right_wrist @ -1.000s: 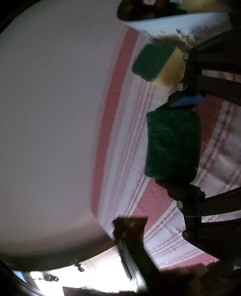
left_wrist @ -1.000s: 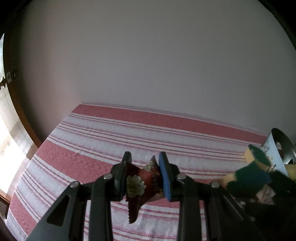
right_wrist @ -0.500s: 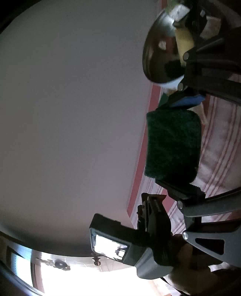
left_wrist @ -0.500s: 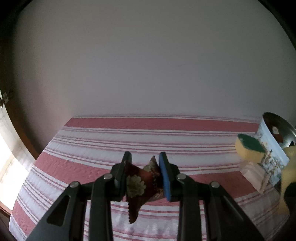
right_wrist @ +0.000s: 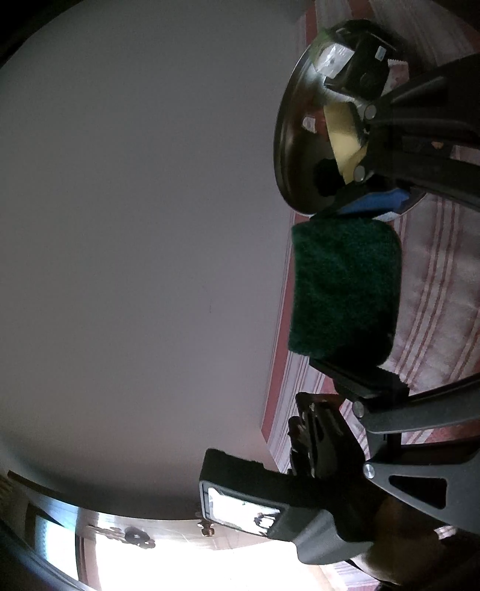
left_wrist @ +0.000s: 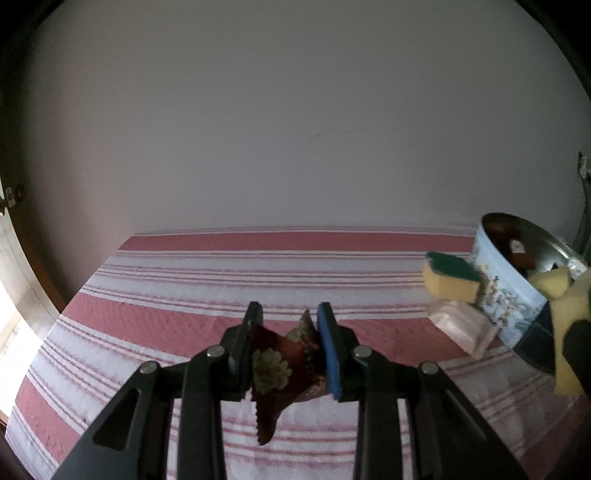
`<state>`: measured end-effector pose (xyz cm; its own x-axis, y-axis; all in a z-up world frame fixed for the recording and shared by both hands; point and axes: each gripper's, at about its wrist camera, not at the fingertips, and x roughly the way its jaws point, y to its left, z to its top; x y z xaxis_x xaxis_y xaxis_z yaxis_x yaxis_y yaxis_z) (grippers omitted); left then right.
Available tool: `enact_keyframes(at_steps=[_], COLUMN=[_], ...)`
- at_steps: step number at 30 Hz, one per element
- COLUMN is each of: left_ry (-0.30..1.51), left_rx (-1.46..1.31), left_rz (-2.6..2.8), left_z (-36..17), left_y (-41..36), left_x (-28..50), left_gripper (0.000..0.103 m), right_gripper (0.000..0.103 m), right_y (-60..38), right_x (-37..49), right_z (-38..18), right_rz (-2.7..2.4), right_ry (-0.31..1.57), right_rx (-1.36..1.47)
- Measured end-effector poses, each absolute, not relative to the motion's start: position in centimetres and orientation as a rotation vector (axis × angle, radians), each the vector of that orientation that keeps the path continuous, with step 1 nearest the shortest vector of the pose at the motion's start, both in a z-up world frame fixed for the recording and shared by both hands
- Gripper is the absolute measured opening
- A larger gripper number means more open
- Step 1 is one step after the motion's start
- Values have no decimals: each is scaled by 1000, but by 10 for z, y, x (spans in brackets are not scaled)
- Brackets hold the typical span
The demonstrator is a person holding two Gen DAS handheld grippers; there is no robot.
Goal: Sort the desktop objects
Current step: 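Carry the wrapper and green-and-yellow sponge over the tin with both tools, then lower the wrapper and sponge into the tin with both tools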
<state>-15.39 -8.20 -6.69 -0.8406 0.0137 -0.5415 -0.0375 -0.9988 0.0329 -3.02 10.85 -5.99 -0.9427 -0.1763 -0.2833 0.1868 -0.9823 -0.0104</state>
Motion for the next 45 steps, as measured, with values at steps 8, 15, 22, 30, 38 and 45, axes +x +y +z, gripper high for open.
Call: enact_keyframes(at_steps=[8,15,22,30,38,45], left_ry=[45,27,27,-48,-115,-63], left_rx=[-840,-823,-802,-763,-717,-670], left_rz=[2971,2953,2924,2826,2757,2711], left_z=[-60,-59,-58,-57,-47,-39], left_y=[-56,-44,-27,-8,16,51], left_x=[-122,-111,-101,-93,-89,-85], left_gripper=[30,30,30,30,30,30], right_gripper=[69,69,69,69,69,69], right_y=[134,151,172,210,254,287], right_x=[-5,7,26,36,35,34], right_z=[-58,-57,-48,-46,-42,-35], right_rz=[-2958,-2987,-3043,-3113,-3193,-3260], right_ry=[56,34,28,-40,-119,-147], right_rx=[400,399,383,385,367,347])
